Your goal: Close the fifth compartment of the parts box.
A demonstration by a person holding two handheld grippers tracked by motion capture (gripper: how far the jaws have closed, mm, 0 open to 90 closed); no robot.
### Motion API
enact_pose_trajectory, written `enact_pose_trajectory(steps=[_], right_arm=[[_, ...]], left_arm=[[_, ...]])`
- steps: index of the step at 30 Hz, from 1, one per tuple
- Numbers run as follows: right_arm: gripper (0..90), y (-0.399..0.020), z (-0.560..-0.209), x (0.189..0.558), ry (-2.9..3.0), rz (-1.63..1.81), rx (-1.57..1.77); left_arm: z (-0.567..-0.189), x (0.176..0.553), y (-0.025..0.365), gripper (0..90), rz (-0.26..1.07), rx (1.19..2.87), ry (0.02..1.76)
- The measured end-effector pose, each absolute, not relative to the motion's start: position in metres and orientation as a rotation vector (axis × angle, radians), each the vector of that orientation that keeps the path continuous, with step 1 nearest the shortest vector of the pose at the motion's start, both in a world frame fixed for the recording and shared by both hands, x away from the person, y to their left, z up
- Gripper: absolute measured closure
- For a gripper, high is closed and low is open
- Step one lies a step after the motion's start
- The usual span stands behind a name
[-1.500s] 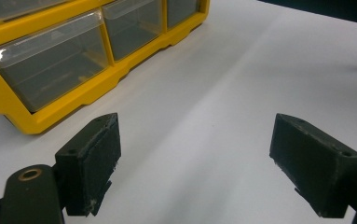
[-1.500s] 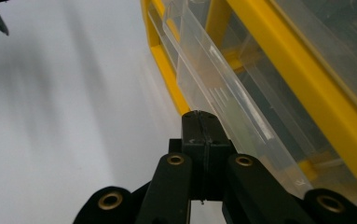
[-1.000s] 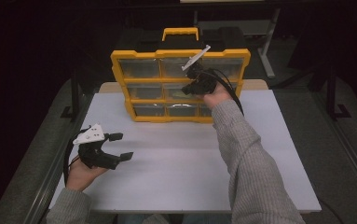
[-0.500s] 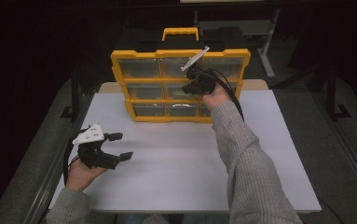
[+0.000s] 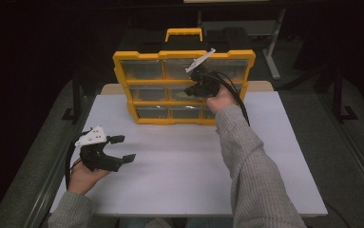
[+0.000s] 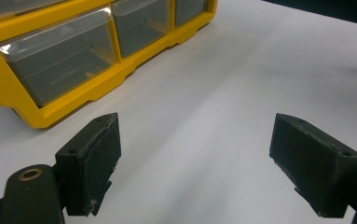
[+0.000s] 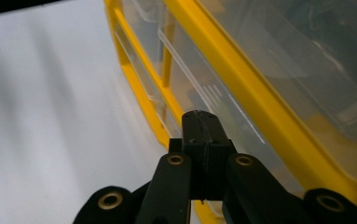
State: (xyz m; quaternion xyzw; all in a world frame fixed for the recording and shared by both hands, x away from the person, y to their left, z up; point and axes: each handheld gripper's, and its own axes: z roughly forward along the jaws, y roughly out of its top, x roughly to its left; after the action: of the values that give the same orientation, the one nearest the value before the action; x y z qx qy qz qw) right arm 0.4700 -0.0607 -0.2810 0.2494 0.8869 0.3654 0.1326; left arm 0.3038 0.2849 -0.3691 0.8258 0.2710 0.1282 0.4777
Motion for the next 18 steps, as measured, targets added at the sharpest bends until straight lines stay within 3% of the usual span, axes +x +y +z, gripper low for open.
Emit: enact_pose_trajectory(steps=[4, 10, 18], right_arm=[[88.2, -0.067, -0.284, 0.469, 2.579, 1.156, 0.712], [77.9, -0.073, -0.290, 0.463, 2.571, 1.237, 0.707], [71.5, -0.077, -0.293, 0.451, 2.565, 1.352, 0.741]], left_arm=[[-0.369, 0.304, 0.285, 16.4, 0.311, 2.000, 0.669], [-0.372, 0.306, 0.284, 16.7, 0.311, 2.014, 0.682], [-0.372, 0.306, 0.284, 16.6, 0.309, 2.001, 0.696]])
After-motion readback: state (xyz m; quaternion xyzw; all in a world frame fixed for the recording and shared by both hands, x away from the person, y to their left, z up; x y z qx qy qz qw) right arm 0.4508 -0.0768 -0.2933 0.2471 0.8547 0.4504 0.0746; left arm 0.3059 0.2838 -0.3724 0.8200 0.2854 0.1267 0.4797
